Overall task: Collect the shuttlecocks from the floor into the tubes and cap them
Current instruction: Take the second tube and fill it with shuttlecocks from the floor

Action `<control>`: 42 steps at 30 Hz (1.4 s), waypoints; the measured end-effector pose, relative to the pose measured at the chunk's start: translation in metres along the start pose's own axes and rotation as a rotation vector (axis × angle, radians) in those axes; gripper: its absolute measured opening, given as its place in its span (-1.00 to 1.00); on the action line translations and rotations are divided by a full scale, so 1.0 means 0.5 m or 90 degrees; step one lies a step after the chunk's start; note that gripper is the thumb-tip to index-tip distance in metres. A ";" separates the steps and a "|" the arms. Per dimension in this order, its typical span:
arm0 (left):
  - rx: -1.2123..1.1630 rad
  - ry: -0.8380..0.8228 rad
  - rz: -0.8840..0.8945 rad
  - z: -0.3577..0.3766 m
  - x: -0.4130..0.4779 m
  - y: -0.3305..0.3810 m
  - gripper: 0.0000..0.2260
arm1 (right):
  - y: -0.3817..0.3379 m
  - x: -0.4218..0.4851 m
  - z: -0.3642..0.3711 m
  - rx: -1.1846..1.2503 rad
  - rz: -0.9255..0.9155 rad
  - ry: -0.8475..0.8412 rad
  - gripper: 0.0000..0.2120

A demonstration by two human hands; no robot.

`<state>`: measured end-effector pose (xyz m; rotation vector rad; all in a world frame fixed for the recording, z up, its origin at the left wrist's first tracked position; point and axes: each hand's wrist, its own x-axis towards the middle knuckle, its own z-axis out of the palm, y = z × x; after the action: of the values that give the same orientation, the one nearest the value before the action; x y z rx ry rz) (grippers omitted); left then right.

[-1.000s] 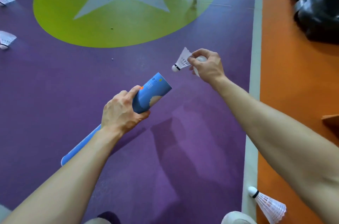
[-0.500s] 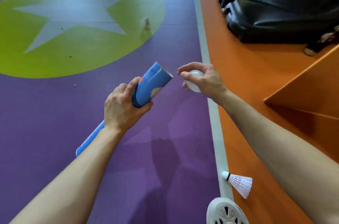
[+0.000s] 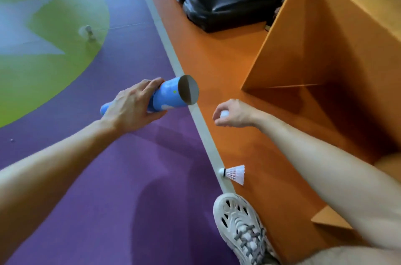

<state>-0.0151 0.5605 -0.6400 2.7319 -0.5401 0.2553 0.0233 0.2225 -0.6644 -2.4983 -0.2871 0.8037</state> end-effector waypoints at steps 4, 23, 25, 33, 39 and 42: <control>0.035 -0.094 0.124 0.024 0.005 0.009 -0.25 | 0.050 -0.051 0.061 -0.099 0.056 -0.037 -0.74; 0.101 -0.044 -0.023 -0.073 -0.095 -0.095 -0.19 | -0.100 0.020 0.103 -0.383 0.012 -0.145 -0.64; 0.101 -0.029 -0.087 -0.125 -0.139 -0.112 -0.18 | -0.230 0.036 0.033 -0.347 -0.082 -0.017 -0.67; -0.048 0.016 -0.418 -0.393 -0.358 -0.139 -0.24 | -0.751 -0.027 -0.118 0.036 -0.281 0.035 -0.75; -0.172 0.119 -0.560 -0.394 -0.488 -0.116 -0.27 | -0.826 -0.080 0.049 0.199 -0.244 -0.159 -0.63; -0.141 0.050 -0.577 -0.378 -0.494 -0.134 -0.28 | -0.811 -0.098 0.051 0.165 -0.245 -0.153 -0.62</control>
<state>-0.2340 0.7706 -0.5442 2.4397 0.6561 0.0570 -0.0501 0.5626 -0.4484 -2.0193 -0.6776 0.9107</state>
